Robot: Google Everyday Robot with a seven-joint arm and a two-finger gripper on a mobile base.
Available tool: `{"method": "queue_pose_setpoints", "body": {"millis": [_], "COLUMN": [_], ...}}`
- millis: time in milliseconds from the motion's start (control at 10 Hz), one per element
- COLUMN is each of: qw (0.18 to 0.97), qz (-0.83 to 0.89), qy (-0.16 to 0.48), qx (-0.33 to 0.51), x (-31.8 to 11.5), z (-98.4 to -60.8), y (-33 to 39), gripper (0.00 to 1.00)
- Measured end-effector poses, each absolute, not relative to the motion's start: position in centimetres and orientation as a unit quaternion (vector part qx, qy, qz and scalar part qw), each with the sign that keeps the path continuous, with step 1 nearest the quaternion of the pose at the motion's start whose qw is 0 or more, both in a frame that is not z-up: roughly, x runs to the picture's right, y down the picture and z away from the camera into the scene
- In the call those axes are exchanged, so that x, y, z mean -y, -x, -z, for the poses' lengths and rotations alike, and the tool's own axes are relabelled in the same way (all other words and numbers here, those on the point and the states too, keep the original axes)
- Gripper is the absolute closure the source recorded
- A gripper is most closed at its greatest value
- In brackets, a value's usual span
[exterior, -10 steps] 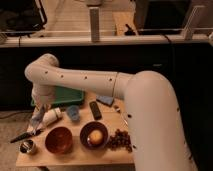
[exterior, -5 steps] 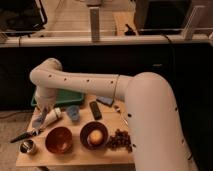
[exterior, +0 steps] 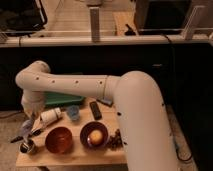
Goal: Place towel in metal cup
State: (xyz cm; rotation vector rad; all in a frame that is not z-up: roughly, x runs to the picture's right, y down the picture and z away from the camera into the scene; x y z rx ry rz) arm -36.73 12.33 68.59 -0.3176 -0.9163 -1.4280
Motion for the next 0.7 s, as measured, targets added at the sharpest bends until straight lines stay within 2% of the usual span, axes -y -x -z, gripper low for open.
{"method": "queue_pose_setpoints", "body": {"millis": [700], "qw": [0.611], "qz": [0.643], "qy": [0.171], "qx": [0.428], "x": [-15.8], "z": [-67.8], "y": [37.6], "gripper": [1.0]}}
